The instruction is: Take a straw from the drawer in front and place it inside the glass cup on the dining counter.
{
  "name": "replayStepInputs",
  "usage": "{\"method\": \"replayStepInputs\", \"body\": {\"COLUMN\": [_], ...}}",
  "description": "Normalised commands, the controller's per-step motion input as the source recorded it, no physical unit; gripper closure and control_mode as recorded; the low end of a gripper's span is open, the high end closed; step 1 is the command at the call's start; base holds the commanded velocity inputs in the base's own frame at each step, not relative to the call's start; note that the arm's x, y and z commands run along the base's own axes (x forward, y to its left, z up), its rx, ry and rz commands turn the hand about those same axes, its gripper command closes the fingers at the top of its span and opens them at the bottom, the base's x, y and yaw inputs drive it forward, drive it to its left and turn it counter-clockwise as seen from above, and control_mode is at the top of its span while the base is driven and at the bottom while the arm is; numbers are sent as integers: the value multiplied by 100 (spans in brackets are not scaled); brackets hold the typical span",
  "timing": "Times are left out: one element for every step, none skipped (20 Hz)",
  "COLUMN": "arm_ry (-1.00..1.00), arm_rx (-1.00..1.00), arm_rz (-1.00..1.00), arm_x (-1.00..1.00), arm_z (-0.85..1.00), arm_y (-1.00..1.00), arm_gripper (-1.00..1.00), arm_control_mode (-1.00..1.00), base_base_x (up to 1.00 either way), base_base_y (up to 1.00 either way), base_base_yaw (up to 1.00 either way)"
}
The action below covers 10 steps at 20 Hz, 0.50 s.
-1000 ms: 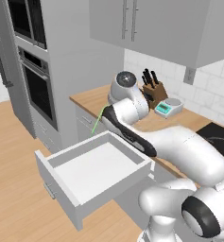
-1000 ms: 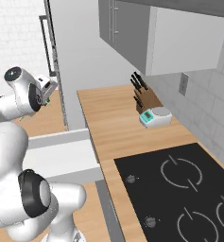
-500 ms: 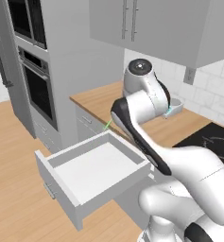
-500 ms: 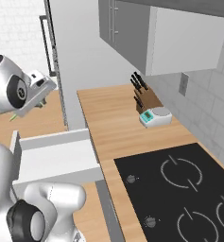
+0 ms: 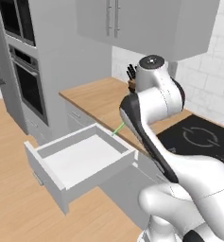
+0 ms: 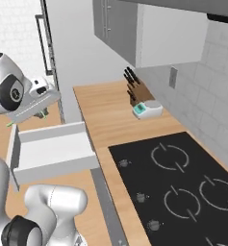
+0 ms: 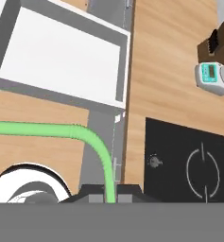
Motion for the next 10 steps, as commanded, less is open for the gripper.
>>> {"method": "replayStepInputs", "body": {"arm_ry": [0, 0, 0, 0, 0, 0, 0, 0, 0, 0], "arm_rx": [0, 0, 0, 0, 0, 0, 0, 0, 0, 0], "arm_rz": [0, 0, 0, 0, 0, 0, 0, 0, 0, 0], "arm_x": [0, 0, 0, 0, 0, 0, 0, 0, 0, 0], "arm_z": [0, 0, 0, 0, 0, 0, 0, 0, 0, 0], "arm_y": [0, 0, 0, 0, 0, 0, 0, 0, 0, 0], "arm_gripper": [100, 100, 100, 100, 100, 100, 100, 100, 100, 100], "arm_control_mode": [100, 100, 100, 100, 100, 100, 100, 100, 100, 100], "base_base_x": [-100, -100, -100, -100, -100, -100, -96, -79, -66, -57], "base_base_y": [-1, 0, 26, 51, 70, 82, 90, 89, 85, 81], "base_base_yaw": [-7, 0, 6, 23, 39, 54, 62, 67, 70, 70]}}
